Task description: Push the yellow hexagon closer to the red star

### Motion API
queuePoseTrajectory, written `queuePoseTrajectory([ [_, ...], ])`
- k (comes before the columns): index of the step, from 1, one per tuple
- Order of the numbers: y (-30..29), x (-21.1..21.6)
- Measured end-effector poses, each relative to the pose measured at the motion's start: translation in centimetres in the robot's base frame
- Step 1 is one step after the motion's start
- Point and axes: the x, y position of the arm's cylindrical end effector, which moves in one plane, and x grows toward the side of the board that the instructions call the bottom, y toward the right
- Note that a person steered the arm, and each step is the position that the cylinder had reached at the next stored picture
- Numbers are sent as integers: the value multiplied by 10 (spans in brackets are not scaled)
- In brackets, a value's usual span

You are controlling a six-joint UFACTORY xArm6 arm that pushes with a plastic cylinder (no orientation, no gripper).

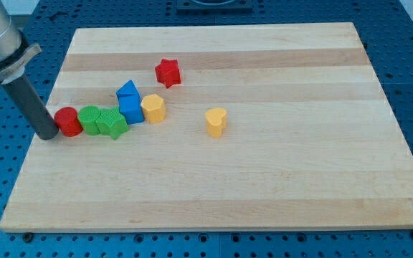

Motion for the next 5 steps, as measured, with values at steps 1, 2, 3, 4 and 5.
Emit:
queuePoseTrajectory([
  [1,0,-2],
  [2,0,20],
  [3,18,48],
  [4,68,51],
  [5,118,51],
])
